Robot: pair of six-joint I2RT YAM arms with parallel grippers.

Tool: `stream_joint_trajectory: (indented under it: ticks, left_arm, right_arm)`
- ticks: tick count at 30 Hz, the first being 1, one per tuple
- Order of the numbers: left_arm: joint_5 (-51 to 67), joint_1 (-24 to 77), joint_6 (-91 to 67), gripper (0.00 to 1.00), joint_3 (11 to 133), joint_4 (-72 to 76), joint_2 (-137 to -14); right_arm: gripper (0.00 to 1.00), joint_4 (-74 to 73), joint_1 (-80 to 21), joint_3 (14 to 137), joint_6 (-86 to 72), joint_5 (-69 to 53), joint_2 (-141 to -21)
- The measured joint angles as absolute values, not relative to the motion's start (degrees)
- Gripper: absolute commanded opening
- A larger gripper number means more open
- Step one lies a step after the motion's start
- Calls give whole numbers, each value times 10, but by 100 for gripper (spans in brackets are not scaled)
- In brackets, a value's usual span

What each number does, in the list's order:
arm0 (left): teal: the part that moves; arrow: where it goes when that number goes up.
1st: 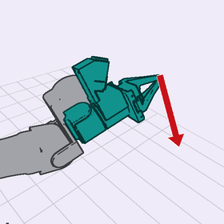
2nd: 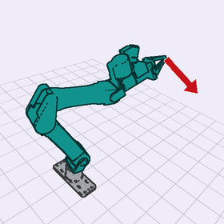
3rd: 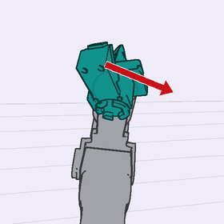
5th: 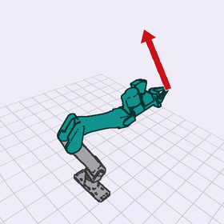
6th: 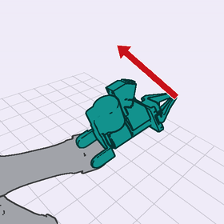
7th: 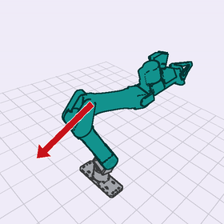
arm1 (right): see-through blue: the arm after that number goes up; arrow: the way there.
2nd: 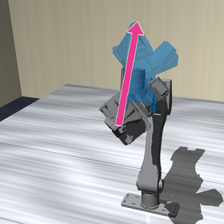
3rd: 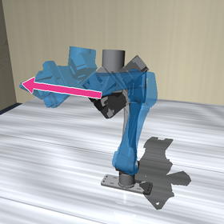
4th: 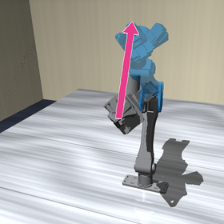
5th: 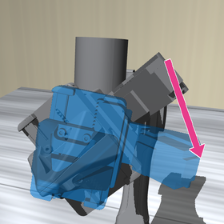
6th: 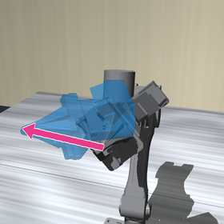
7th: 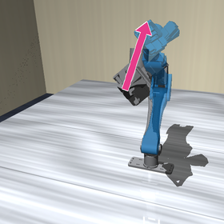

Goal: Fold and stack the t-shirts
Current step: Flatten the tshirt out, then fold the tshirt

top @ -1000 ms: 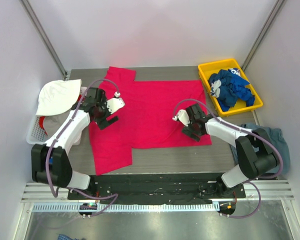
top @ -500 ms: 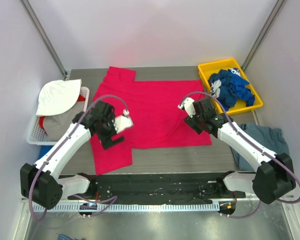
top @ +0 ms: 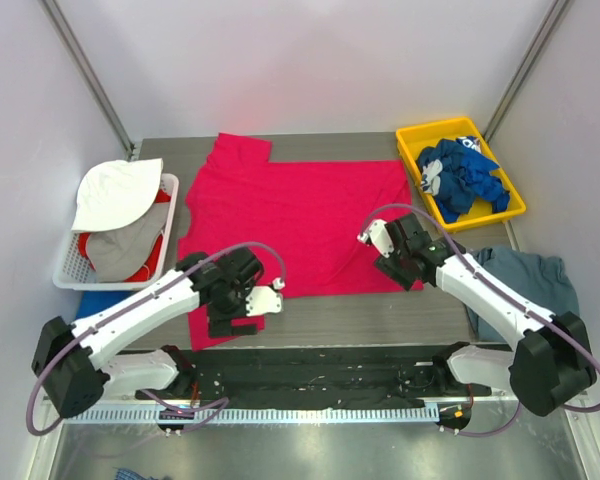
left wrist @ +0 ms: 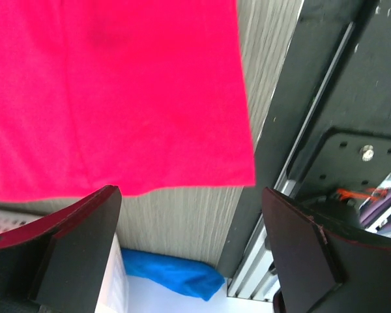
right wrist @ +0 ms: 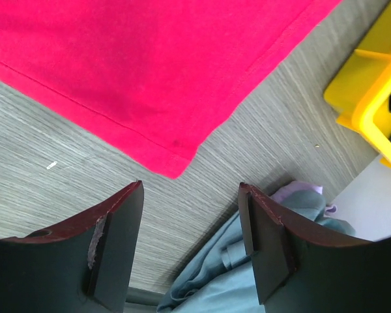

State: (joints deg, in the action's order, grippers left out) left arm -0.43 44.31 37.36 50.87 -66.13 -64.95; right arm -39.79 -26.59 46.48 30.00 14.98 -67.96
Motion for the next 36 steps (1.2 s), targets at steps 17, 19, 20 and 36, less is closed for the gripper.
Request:
stream_joint_trajectory:
  ticks: [17,19,20,36]
  left_arm:
    - [-75,556,239,85,437,-398,-775]
    - [-75,560,231,85,431,-382,-788]
    - [-75,562,228,85,429,-375,-794]
    - [-62,575,213,46,417,-356,-811]
  right_arm:
    - [64,-376,-274,457,298,164,-705]
    - [64,-374,-274,456,298,166,-705]
    - [64,-373,-274,456,298,167,-706]
    - [59,-364,-274,427,301,177,-700]
